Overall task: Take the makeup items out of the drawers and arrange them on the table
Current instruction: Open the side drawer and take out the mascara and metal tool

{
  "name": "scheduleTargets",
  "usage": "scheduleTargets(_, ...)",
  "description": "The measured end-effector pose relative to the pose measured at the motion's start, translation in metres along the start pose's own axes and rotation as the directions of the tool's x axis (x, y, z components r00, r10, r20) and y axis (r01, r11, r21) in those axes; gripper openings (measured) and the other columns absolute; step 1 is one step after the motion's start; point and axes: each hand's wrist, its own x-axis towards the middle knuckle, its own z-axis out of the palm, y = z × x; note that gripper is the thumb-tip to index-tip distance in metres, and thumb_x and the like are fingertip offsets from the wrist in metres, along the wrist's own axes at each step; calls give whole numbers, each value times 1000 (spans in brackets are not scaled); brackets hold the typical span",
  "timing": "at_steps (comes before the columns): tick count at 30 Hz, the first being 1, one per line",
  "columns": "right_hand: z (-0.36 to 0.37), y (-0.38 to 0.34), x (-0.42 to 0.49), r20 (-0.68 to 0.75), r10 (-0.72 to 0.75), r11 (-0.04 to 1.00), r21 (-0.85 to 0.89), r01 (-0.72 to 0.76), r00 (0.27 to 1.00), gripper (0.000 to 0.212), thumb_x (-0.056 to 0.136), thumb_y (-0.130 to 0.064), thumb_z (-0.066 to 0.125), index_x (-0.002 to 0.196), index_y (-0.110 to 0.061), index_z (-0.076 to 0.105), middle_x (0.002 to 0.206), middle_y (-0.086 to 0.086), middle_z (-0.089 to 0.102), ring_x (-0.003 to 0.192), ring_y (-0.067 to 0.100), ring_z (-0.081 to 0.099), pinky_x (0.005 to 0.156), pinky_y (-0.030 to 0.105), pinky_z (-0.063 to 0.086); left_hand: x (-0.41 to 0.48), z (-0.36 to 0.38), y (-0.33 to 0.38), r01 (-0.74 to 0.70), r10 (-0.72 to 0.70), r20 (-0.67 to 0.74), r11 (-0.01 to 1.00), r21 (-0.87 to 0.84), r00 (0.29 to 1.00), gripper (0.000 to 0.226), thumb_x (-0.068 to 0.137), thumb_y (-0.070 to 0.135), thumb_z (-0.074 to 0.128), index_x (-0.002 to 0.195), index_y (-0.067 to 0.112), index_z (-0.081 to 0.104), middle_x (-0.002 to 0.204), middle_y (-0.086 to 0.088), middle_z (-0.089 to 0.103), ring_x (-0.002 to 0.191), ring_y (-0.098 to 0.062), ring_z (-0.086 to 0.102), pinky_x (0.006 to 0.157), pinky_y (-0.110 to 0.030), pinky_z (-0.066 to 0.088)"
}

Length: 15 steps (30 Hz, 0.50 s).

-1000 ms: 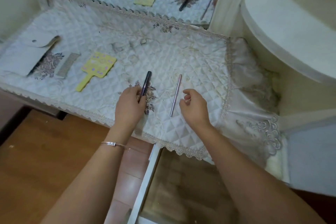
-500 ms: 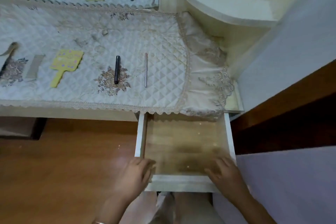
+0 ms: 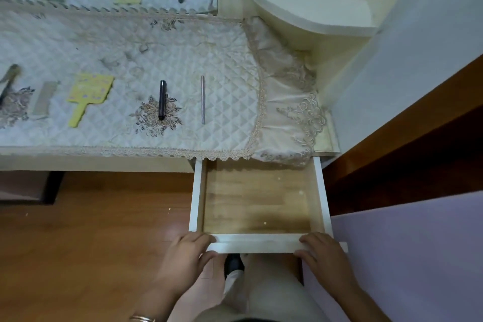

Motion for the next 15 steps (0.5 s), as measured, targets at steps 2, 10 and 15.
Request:
scheduleTargets(2,-4,-3,15,-15,4,1000,-6,-4,1000,29,87,-32,59,113,-21,61,118,-1,62,110,16,54,91,27,42,15,-1,-1,16,-16,-27,1000,0,999,25,87,37,56,108,26,63,98,7,67,96,-19,58,84,-30,41)
scheduleTargets(10,-44,-29,85,-214,-162,952,-292,95,963,76,46,-30,91,112,-6,64,111,14,68,101,34,66,82,47,54,85,-26,2,10,20,-177,986,164,984,41,69,24,78,107,14,65,104,-4,68,101,-25,57,80,-37,53)
scheduleTargets(15,-64,-43,128,-238,-198,918,-386,94,951,87,43,-31,90,122,-10,59,125,15,62,115,34,58,94,53,46,126,-40,9,62,24,-303,960,273,953,68,61,20,83,122,8,55,124,-17,60,108,-38,57,91,-49,49)
